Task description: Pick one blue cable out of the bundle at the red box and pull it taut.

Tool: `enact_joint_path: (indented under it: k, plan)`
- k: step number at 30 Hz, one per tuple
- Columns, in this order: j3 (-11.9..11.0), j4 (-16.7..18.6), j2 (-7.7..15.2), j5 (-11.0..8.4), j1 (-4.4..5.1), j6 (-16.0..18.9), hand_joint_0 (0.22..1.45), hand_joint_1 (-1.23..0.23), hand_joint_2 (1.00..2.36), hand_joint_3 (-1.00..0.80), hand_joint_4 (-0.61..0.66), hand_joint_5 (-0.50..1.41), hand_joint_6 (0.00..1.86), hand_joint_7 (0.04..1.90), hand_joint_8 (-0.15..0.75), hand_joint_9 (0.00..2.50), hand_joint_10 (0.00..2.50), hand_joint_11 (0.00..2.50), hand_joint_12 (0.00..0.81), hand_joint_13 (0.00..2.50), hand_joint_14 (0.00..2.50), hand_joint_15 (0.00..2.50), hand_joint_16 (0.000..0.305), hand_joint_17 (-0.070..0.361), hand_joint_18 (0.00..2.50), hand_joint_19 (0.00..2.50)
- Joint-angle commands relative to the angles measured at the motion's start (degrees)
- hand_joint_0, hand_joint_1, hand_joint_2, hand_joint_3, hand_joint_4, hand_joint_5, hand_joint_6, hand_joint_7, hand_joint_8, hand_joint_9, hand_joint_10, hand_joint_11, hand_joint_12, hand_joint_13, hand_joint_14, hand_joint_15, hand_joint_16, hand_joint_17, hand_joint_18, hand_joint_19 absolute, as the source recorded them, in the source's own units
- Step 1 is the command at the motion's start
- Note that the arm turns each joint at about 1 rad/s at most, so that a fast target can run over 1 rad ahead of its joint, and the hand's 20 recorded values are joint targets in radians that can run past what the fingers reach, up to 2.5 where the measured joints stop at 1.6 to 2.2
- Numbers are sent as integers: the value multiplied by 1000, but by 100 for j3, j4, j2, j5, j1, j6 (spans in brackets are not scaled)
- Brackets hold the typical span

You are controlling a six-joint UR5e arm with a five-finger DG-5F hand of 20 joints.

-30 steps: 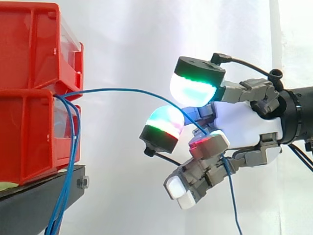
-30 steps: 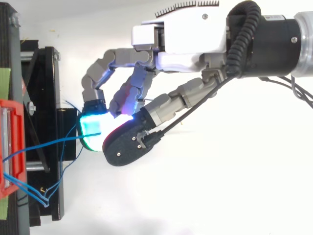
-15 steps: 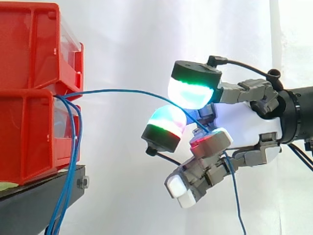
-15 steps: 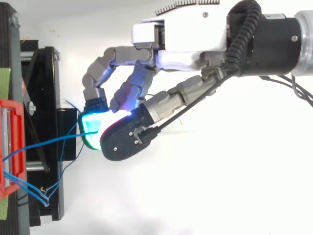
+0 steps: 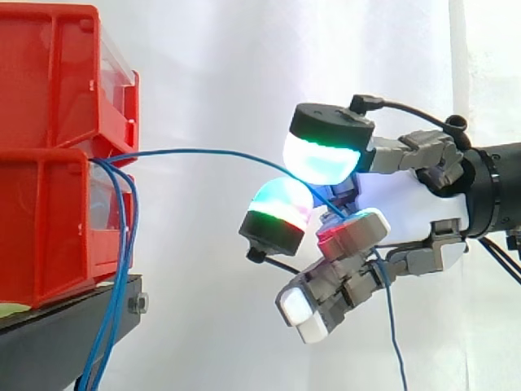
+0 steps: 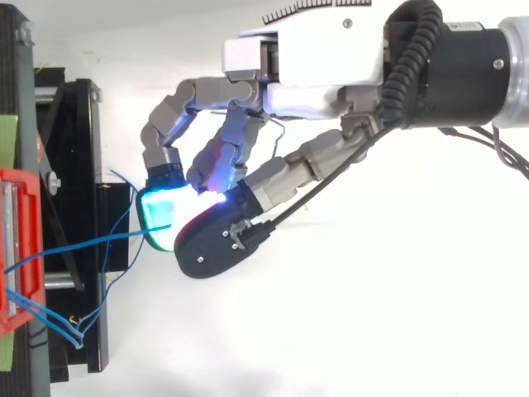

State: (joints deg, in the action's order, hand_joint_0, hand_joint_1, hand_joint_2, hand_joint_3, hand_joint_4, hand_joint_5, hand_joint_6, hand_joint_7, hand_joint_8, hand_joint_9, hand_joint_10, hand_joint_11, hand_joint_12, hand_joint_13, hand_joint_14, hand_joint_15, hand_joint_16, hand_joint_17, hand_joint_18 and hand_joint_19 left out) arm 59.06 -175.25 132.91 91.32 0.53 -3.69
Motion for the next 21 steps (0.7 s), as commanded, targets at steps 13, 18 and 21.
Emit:
enact_joint_path:
  k: [13, 18, 21]
  plan:
    - [-18, 0, -2, 0, 0, -9, 571, -631, 1012, -263, 93, -100, 892, 983, 422, 1244, 5, 1169, 435, 746, 11, 395, 60, 136, 563, 389]
    - [-9, -9, -2, 0, 0, 0, 595, -772, 1011, -151, 112, -87, 907, 986, 443, 1275, 4, 1191, 447, 798, 11, 394, 63, 142, 652, 339]
    - [-18, -26, 7, 0, 0, 0, 609, -815, 1013, -127, 127, -86, 908, 998, 432, 1273, 5, 1206, 435, 803, 11, 392, 61, 137, 659, 334]
